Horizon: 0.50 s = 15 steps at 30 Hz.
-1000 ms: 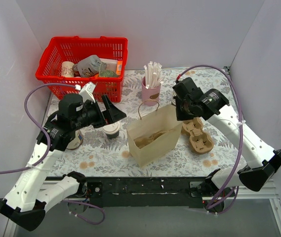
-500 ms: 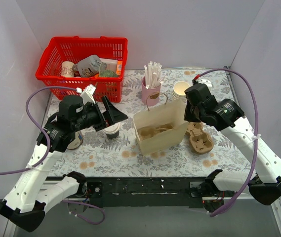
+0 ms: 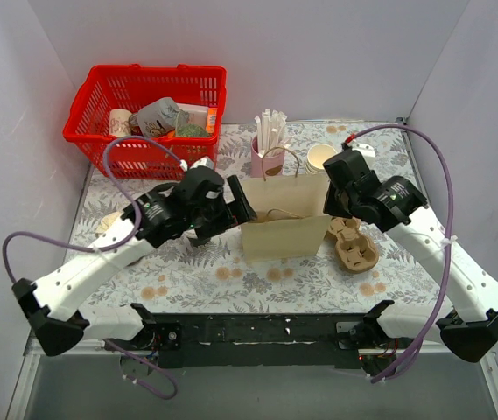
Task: Pack the takeout coffee
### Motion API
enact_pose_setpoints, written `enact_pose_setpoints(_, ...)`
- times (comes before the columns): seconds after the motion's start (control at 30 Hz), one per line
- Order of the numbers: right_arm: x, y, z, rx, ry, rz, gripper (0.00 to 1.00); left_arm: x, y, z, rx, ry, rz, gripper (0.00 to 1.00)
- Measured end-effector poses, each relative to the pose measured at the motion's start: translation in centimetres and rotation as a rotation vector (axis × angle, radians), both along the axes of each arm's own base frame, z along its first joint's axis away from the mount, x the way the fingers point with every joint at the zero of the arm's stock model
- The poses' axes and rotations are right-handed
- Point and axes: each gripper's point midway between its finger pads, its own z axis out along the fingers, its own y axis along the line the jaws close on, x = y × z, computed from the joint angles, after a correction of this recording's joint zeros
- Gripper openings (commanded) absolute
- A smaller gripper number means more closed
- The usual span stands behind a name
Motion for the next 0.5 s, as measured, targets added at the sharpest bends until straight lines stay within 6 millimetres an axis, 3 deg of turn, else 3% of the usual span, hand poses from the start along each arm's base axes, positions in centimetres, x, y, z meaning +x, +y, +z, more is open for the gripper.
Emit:
enact_pose_setpoints(0.07, -0.1, -0.1, -0.4, -0.005, 0.007, -0.001, 0.01, 0.5, -0.5, -1.4, 0.083, 0.024, 0.039, 0.94)
enact_pose_setpoints(0.13, -0.2, -0.1, -0.7, -0.005, 0.007, 0.0, 0.01, 0.9, -0.7, -2.8, 0.157, 0.042, 0.073, 0.79)
enact_pose_setpoints(0.2, -0.2, -0.1, -0.7, 0.004, -0.002, 0.003, 0.01, 1.2, -0.9, -3.9, 0.212, 0.056, 0.095, 0.56)
enact_pose_setpoints(0.23, -0.2, -0.1, -0.7, 0.009, -0.005, 0.006, 0.01, 1.2, -1.0, -4.3, 0.236, 0.063, 0.102, 0.28)
enact_pose_setpoints(0.33, -0.5, 0.0, -0.7, 0.02, -0.012, 0.021, 0.01, 1.3, -1.0, -4.9, 0.299, 0.072, 0.127, 0.0)
enact_pose_setpoints(0.5, -0.8, 0.8, 0.0, 0.041, -0.055, 0.133, 0.01, 2.1, -2.0, -2.9, 0.37, 0.03, 0.136, 0.0)
